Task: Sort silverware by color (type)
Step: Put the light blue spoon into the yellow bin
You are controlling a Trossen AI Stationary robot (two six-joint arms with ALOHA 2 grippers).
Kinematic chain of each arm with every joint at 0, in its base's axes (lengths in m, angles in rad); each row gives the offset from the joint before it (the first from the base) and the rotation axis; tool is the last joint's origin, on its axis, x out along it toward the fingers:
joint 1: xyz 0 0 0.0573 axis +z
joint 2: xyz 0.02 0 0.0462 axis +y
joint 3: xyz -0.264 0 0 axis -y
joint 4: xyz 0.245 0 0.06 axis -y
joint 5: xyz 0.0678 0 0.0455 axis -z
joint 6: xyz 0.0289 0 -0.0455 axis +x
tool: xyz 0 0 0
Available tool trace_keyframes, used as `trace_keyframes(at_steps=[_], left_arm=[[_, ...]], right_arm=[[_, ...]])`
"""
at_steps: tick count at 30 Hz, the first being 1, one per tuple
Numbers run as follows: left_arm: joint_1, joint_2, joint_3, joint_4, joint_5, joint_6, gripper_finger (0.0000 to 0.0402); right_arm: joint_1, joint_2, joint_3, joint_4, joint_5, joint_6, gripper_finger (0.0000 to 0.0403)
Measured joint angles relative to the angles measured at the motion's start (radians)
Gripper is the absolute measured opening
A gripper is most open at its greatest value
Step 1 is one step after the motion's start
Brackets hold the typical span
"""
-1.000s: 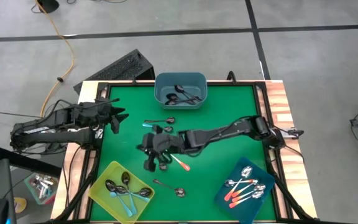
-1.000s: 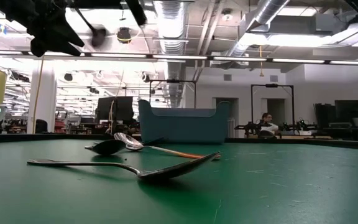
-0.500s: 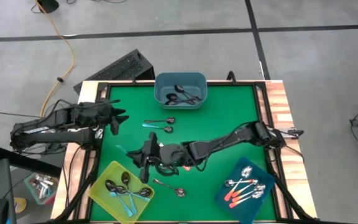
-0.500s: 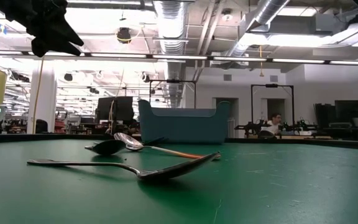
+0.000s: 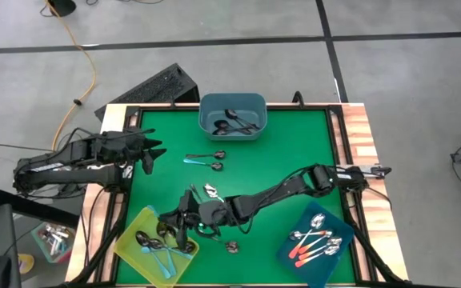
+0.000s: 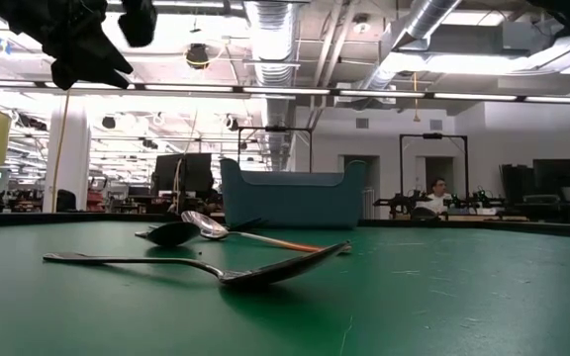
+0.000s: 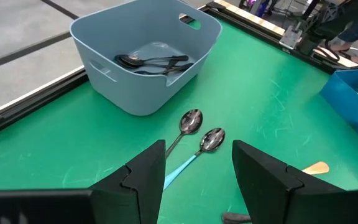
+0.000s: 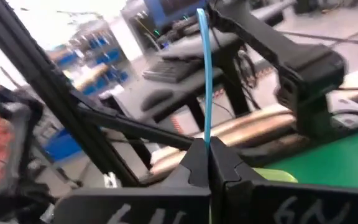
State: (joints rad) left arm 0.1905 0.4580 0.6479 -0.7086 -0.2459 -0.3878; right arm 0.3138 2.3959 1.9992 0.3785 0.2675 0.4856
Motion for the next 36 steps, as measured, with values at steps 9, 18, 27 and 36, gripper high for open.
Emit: trace_keyframes(at_steps=[9, 18, 27, 36], left_arm=[[0.0, 0.0, 0.0, -0.007, 0.002, -0.013, 0.017], [0.0, 0.0, 0.0, -0.019, 0.002, -0.014, 0.017], [0.0, 0.0, 0.0, -0.019, 0.0, -0.015, 0.017], [0.0, 0.0, 0.0, -0.019, 0.0, -0.016, 0.017]], right_arm=[[0.02, 0.093, 0.001, 0.093, -0.047, 0.077, 0.0], [0.018, 0.144, 0.002, 0.082, -0.091, 0.143, 0.0], [0.017, 0.165, 0.0, 0.006, -0.189, 0.189, 0.0001], [0.0, 0.164, 0.0, -0.01, -0.212, 0.19, 0.0007]])
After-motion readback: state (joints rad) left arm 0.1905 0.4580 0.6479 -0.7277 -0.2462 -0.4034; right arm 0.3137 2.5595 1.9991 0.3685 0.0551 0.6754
